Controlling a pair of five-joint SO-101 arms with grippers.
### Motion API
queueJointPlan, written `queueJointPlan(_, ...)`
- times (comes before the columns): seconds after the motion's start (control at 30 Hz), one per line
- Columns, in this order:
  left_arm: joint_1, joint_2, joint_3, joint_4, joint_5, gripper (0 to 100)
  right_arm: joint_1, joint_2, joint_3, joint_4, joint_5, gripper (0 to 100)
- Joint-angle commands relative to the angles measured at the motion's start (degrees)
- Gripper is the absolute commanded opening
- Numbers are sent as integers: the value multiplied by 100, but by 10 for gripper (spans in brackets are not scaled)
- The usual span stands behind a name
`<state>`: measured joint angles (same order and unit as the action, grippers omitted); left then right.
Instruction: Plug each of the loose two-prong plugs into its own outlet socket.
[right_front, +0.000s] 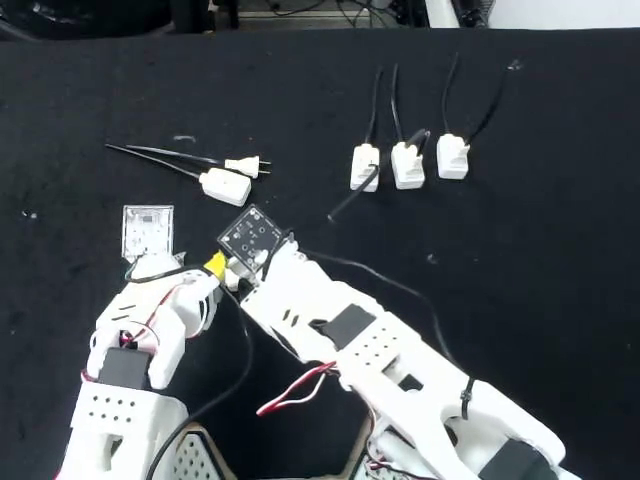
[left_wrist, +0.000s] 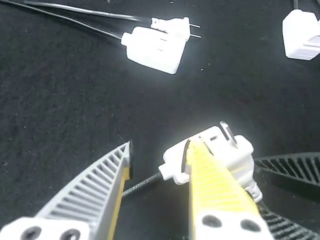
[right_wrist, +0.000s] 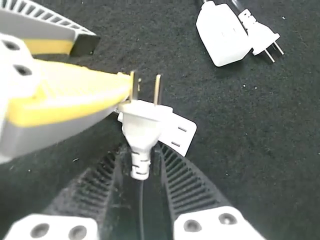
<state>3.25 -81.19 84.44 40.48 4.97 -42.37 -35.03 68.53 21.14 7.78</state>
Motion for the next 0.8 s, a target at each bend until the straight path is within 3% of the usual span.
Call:
queueJointPlan(0.0, 119, -79, -180, -123, -62, 188, -246, -40, -189, 62, -26, 11)
queueJointPlan(0.3, 92, -79, -119, -123, -62, 188, -220, -40, -233, 97, -26, 11)
queueJointPlan(0.53, -787, -79, -541, -79, 0, 188, -246, -4, -251, 88, -18, 11)
queueJointPlan(0.77, -338, -79, -620, -62, 501, 188, -255, 4, -259, 88, -18, 11)
